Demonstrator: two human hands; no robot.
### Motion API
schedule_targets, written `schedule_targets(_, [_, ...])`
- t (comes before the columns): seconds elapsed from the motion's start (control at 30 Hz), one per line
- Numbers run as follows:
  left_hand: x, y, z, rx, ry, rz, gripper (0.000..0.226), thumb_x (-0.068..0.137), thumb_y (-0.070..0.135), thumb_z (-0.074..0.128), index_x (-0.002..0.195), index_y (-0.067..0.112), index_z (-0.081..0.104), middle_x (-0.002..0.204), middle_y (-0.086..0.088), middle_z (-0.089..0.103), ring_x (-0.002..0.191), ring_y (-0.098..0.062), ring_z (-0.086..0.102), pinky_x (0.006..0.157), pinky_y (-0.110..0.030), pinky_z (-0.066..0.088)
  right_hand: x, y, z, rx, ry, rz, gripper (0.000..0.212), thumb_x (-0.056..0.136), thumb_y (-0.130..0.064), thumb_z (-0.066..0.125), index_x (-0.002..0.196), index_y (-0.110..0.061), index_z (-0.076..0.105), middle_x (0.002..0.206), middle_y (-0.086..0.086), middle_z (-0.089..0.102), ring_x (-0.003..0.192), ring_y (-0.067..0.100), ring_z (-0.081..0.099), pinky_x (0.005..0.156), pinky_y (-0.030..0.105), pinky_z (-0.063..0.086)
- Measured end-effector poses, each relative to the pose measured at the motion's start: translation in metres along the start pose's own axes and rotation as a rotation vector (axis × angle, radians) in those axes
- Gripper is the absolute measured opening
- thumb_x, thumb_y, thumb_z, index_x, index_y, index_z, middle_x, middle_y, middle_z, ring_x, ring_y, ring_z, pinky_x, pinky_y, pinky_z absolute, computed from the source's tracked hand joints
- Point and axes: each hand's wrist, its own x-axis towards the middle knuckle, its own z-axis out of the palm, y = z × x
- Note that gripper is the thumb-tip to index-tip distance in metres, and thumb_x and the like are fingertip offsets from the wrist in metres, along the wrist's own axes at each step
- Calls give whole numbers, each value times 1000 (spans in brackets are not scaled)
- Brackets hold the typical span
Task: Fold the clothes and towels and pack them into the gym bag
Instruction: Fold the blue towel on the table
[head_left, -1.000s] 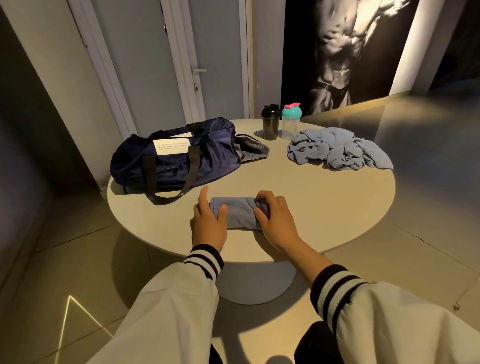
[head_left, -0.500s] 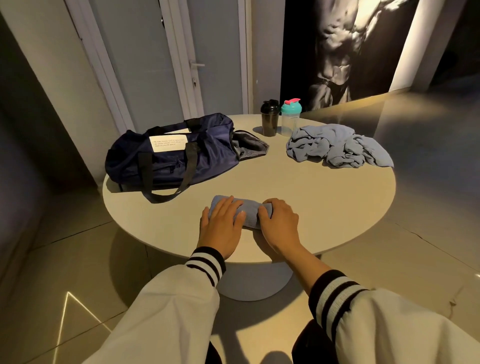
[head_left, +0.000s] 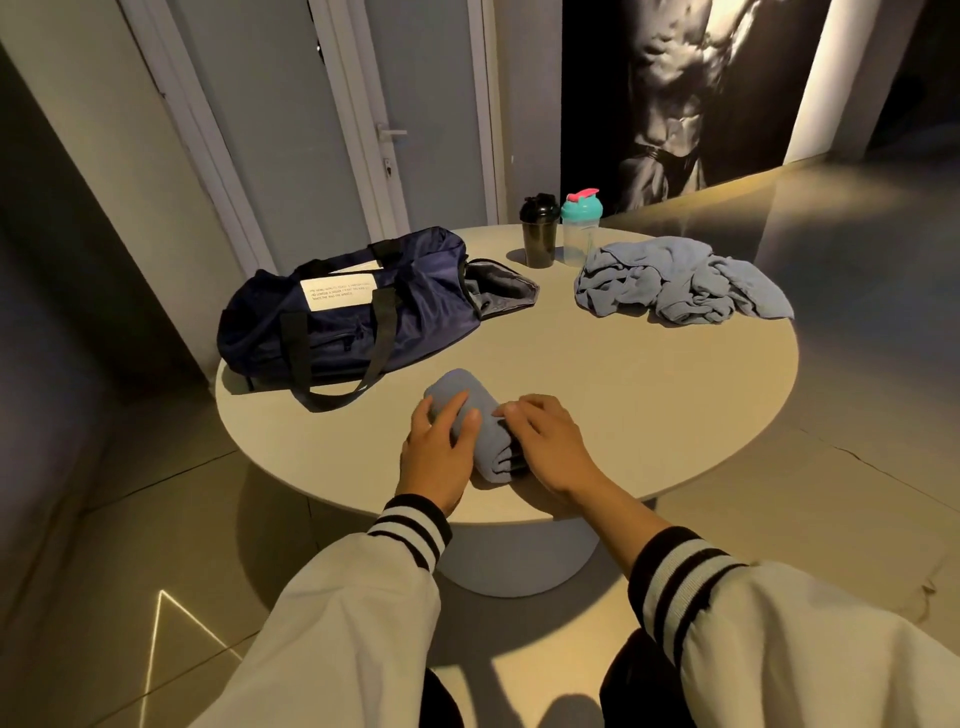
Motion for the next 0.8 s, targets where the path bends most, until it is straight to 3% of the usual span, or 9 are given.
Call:
schedule_targets(0.1, [-3,6,-1,-64,-49,85,49,96,64,41,142,47,45,164,13,13,146,-24,30,114,-44,39,2,-3,-1,-15,-80,58,33,108,-42,27,126,-35,53,120,0,66,107,23,62,98,39,44])
schedule_targets(0.23, [-8,12,-5,-198,-68,137,35,103,34,52,137,36,54,165,9,15,145,-18,31,97,-18,41,1,-10,0,-72,-168,44,42,109,-35,25,150,-36,31,146,1,54,128,27,54,113,49,32])
schedule_targets(0.37, [-15,21,-10,-286,-78,115,33,103,25,53,133,38,56,165,5,16,144,-21,32,101,-23,43,-1,-19,5,85,-179,88,40,108,-30,30,146,-41,35,148,0,52,131,27,51,117,52,28])
schedule_targets(0.47, [-16,28,-16,-380,-75,81,34,103,17,51,131,36,56,150,12,32,130,-14,43,88,-11,47,-2,-27,15,236,-136,136,36,103,-32,34,132,-51,40,147,-2,51,130,24,51,117,53,29])
schedule_targets(0.53, [-12,28,-18,-474,-55,57,34,103,15,50,125,40,57,146,10,43,126,-15,50,89,-18,53,-1,-38,18,340,-114,125,35,105,-30,34,138,-41,41,143,-3,50,127,20,50,110,34,41])
schedule_targets(0.6, [-6,29,-20,-567,-48,-10,36,102,17,51,123,45,60,148,0,47,128,-22,51,101,-39,53,1,-49,19,432,-92,82,36,109,-25,33,144,-27,41,138,-3,48,124,16,50,94,14,45])
schedule_targets(0.67, [2,31,-21,-601,-58,-33,37,102,19,52,124,49,59,150,-2,46,131,-23,50,105,-46,49,10,-51,20,512,-62,78,34,109,-24,33,141,-27,43,141,0,49,125,16,51,96,19,47])
schedule_targets(0.73, [17,35,-22,-620,-60,-31,36,102,21,53,125,49,58,151,-2,45,131,-22,50,106,-44,49,26,-50,21,552,-22,92,32,108,-22,34,136,-31,47,140,-1,50,124,15,53,102,31,48])
schedule_targets(0.8, [39,38,-22,-628,-76,-14,36,103,22,53,127,49,56,150,-2,44,131,-22,50,104,-42,50,48,-46,22,585,18,118,30,107,-22,36,131,-32,51,135,-5,54,119,12,56,99,31,51])
